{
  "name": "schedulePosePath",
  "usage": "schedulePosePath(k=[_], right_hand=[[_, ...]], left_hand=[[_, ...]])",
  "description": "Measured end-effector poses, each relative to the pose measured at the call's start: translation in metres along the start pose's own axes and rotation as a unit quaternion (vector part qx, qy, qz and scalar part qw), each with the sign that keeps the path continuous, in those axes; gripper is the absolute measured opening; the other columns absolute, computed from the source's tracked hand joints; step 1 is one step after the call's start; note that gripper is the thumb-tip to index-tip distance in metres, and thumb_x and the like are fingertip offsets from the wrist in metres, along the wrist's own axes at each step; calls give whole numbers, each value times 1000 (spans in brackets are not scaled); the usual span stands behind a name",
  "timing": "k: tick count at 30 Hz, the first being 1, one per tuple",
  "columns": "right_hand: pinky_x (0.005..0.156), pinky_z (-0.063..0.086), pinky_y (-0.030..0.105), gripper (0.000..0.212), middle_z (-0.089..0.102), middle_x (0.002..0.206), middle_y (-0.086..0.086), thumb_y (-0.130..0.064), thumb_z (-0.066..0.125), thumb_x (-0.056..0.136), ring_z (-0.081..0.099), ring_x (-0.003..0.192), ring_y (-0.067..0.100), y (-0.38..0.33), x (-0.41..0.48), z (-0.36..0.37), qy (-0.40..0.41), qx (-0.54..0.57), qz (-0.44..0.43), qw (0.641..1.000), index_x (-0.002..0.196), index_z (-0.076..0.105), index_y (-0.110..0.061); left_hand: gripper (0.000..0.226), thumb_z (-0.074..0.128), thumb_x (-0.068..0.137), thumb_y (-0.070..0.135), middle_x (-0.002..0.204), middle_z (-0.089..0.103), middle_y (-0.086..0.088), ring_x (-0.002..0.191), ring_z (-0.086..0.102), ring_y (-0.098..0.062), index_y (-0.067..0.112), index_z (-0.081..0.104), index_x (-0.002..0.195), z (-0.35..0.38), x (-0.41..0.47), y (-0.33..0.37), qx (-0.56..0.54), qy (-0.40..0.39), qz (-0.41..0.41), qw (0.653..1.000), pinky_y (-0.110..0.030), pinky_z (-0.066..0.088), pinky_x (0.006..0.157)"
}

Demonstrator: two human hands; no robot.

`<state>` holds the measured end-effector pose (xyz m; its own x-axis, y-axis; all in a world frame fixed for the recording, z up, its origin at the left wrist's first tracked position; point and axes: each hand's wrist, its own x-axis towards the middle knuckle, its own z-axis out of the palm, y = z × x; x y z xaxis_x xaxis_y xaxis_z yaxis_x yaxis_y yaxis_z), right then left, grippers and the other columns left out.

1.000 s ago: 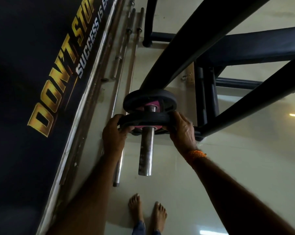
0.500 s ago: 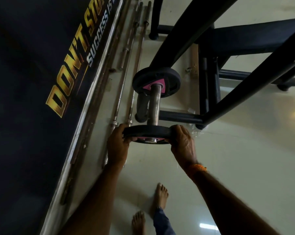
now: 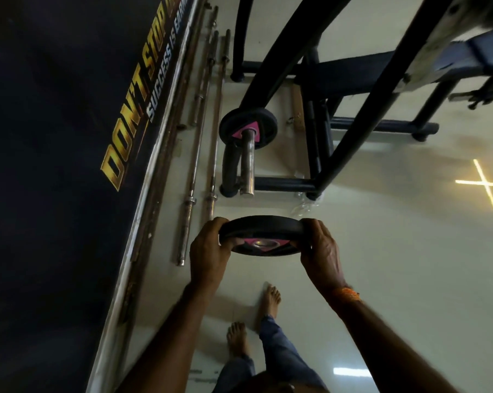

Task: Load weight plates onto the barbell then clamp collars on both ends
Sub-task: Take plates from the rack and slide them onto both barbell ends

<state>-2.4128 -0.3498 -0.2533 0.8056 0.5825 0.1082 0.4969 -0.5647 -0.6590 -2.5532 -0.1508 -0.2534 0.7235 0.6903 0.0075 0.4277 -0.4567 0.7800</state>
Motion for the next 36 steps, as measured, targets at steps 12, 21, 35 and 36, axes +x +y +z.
schedulePosePath(k=[12, 21, 35, 36], right_hand=[[80, 49, 31, 37, 62, 112, -5, -14, 65, 90, 61, 99, 19, -8, -54, -179, 228, 45, -19, 973, 126, 56, -18], [83, 48, 17, 41, 62, 120, -2, -21, 64, 93, 58, 101, 8, 67, -58, -312, 294, 48, -51, 953, 131, 55, -12], [88, 38, 10, 46, 62, 126, 11, -10, 68, 91, 52, 110, 9, 167, 18, -446, 250, 65, -85, 962, 136, 53, -7], [88, 38, 10, 46, 61, 126, 10, -10, 68, 92, 51, 111, 8, 172, 25, -450, 243, 64, -88, 964, 136, 53, -9]], left_hand=[[51, 70, 79, 58, 96, 73, -3, 82, 58, -6, 13, 69, 103, -7, -28, 191, 19, 18, 210, 977, -7, 36, 66], [54, 66, 77, 66, 93, 71, 4, 82, 67, -14, 18, 66, 102, 77, -40, 322, 1, 28, 291, 956, -27, 56, 68], [47, 76, 83, 46, 107, 70, -4, 98, 64, -17, 13, 66, 114, 177, -35, 461, 22, 88, 225, 970, -32, 53, 78], [46, 77, 83, 45, 109, 70, -5, 100, 64, -18, 13, 66, 115, 182, -30, 465, 25, 91, 223, 970, -31, 52, 79]])
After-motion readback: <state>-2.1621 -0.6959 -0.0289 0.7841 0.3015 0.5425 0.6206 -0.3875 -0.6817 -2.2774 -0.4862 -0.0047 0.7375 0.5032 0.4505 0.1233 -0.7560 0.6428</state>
